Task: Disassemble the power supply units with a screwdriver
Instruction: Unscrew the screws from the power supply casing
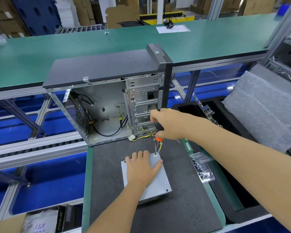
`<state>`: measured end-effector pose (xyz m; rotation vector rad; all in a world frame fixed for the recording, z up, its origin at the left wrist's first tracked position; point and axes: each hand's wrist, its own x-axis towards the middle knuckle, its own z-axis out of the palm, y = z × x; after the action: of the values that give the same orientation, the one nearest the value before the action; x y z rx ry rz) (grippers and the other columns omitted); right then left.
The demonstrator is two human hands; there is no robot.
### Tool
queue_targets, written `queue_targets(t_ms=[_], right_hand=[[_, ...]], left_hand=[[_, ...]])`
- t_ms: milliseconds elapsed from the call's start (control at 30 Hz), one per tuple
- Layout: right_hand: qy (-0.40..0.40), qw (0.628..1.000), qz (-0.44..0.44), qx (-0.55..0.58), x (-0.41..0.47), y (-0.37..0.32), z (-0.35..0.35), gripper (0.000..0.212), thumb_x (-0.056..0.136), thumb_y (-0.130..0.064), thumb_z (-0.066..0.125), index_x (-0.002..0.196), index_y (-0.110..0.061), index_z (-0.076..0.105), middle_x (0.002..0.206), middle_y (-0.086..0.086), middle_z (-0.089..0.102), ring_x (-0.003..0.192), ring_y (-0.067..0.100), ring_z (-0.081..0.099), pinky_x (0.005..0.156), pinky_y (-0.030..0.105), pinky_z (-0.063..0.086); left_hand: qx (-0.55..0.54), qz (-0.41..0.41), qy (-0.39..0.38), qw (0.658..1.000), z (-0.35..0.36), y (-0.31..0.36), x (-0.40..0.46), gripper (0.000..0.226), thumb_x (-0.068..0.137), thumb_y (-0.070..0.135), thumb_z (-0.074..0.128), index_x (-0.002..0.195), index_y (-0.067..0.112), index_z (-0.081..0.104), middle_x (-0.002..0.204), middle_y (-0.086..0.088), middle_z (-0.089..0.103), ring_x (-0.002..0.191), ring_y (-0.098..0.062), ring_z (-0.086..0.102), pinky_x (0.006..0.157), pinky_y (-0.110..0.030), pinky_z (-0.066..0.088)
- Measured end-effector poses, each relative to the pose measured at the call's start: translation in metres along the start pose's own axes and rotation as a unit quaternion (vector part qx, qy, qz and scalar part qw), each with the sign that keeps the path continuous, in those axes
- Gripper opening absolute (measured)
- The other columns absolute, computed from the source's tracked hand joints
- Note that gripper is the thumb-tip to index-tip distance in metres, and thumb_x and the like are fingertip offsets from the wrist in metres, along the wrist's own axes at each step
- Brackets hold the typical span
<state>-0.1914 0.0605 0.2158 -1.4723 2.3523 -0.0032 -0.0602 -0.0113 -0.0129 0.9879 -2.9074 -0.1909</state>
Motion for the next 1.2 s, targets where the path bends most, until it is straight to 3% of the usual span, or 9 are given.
queue_targets(t_ms=[100,167,300,467,667,800,967,1100,1200], right_hand=[[0.045,0.986,0.051,-0.149,0.001,-0.004,0.001,0.062,0.090,-0.070,0.044,0.114,-0.013,0.045,0.075,0.000,0.033,0.082,0.029,0.048,0.062,0.037,0.038],[0.071,0.978,0.040,-0.193,0.002,-0.004,0.002,0.055,0.098,-0.062,0.037,0.114,-0.010,0.047,0.072,0.000,0.031,0.080,0.030,0.050,0.059,0.036,0.035],[0.015,0.999,-0.025,-0.026,0.003,0.001,0.002,0.038,0.089,-0.029,0.064,0.120,-0.017,0.046,0.099,0.002,0.050,0.093,0.028,0.054,0.072,0.036,0.045],[0.037,0.995,0.035,-0.084,0.002,-0.002,0.004,0.061,0.086,-0.068,0.054,0.113,-0.014,0.042,0.075,-0.001,0.036,0.080,0.028,0.046,0.059,0.036,0.039],[-0.010,0.998,-0.031,-0.048,-0.001,-0.005,0.000,0.044,0.090,-0.029,0.065,0.127,-0.020,0.043,0.124,0.004,0.053,0.100,0.025,0.043,0.085,0.041,0.048],[0.010,0.990,0.042,-0.134,-0.002,-0.014,0.001,0.065,0.087,-0.064,0.057,0.124,-0.013,0.042,0.101,0.007,0.053,0.103,0.033,0.054,0.068,0.037,0.040],[0.012,0.995,-0.021,-0.102,-0.002,-0.015,0.001,0.040,0.094,-0.028,0.061,0.126,-0.015,0.043,0.120,0.011,0.054,0.100,0.032,0.053,0.081,0.041,0.049],[-0.002,0.995,0.029,-0.096,-0.005,-0.021,-0.001,0.062,0.090,-0.056,0.060,0.132,-0.015,0.039,0.106,0.009,0.047,0.097,0.032,0.051,0.069,0.036,0.042],[0.014,0.985,0.034,-0.168,-0.004,-0.023,-0.003,0.040,0.101,-0.040,0.045,0.128,-0.011,0.049,0.099,0.008,0.048,0.095,0.031,0.056,0.062,0.034,0.036]], left_hand=[[0.002,-0.002,-0.002,1.000,0.001,-0.001,0.000,0.083,0.081,0.082,0.011,0.119,0.026,0.059,0.107,0.008,0.061,0.102,-0.023,0.052,0.087,-0.044,0.030],[0.002,-0.001,-0.002,1.000,0.001,-0.001,0.000,0.083,0.081,0.082,0.011,0.119,0.026,0.059,0.108,0.008,0.062,0.103,-0.022,0.052,0.089,-0.044,0.030],[0.003,-0.001,0.000,1.000,0.001,-0.001,0.000,0.082,0.081,0.082,0.012,0.120,0.026,0.059,0.108,0.009,0.062,0.103,-0.022,0.052,0.087,-0.044,0.030],[0.003,-0.005,-0.001,1.000,0.001,0.000,0.000,0.080,0.081,0.081,0.014,0.118,0.027,0.059,0.106,0.009,0.061,0.101,-0.022,0.052,0.087,-0.043,0.030],[0.001,-0.002,0.001,1.000,0.001,0.000,0.000,0.080,0.081,0.081,0.015,0.117,0.026,0.060,0.105,0.009,0.061,0.101,-0.022,0.052,0.086,-0.044,0.031],[0.002,-0.005,-0.006,1.000,0.001,-0.001,0.000,0.080,0.081,0.082,0.015,0.119,0.027,0.059,0.107,0.009,0.060,0.102,-0.022,0.051,0.087,-0.043,0.030],[0.000,-0.003,-0.007,1.000,0.000,0.000,0.000,0.080,0.081,0.082,0.014,0.119,0.027,0.058,0.107,0.009,0.060,0.102,-0.022,0.051,0.087,-0.043,0.030],[0.006,-0.004,-0.013,1.000,-0.001,0.000,0.000,0.080,0.081,0.081,0.013,0.119,0.027,0.057,0.108,0.009,0.060,0.102,-0.022,0.050,0.088,-0.043,0.031],[0.003,-0.004,-0.014,1.000,-0.002,0.000,0.000,0.081,0.081,0.081,0.012,0.121,0.027,0.057,0.109,0.009,0.060,0.103,-0.022,0.051,0.088,-0.043,0.030]])
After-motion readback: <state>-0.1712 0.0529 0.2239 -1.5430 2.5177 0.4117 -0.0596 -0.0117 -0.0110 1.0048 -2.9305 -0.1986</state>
